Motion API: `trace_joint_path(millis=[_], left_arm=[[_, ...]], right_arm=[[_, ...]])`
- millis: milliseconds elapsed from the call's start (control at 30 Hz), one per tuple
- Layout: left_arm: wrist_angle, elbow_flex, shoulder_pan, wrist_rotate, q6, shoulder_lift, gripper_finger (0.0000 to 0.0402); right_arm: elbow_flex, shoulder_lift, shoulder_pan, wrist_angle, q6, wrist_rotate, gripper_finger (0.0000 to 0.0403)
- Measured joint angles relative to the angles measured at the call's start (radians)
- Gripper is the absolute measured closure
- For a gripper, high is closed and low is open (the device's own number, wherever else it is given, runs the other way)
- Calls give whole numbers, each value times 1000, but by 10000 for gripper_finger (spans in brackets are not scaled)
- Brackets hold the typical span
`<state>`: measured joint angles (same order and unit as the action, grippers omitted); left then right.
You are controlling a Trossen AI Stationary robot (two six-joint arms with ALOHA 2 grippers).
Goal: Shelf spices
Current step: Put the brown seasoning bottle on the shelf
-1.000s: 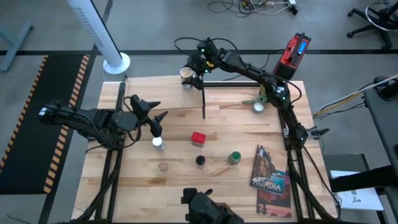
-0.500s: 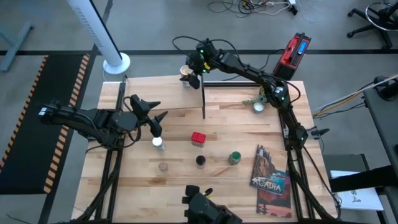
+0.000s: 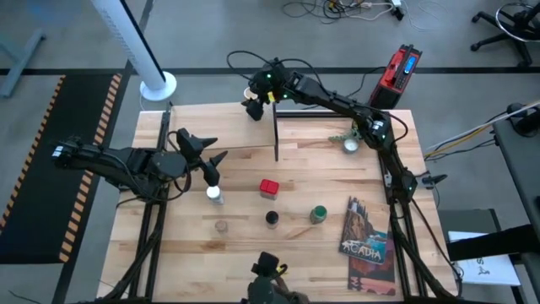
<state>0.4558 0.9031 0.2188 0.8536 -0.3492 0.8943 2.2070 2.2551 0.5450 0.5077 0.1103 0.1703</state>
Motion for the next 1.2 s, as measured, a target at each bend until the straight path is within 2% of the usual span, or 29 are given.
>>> trace_joint_path(millis=[233,633,933,1200], left_arm=[[3,0,0,0,0,0,159],[1,0,0,0,-3,1,159],[1,0,0,0,-2,2,159],[1,0,0,0,3,0,159]], right_arm=[[10,0,-51,7,-167,-256,150],[8,3,-89,4,-372,-557,149],[8,3,-96,23,-512,-622,150],[8,3,-122,33,-487,-643,150]])
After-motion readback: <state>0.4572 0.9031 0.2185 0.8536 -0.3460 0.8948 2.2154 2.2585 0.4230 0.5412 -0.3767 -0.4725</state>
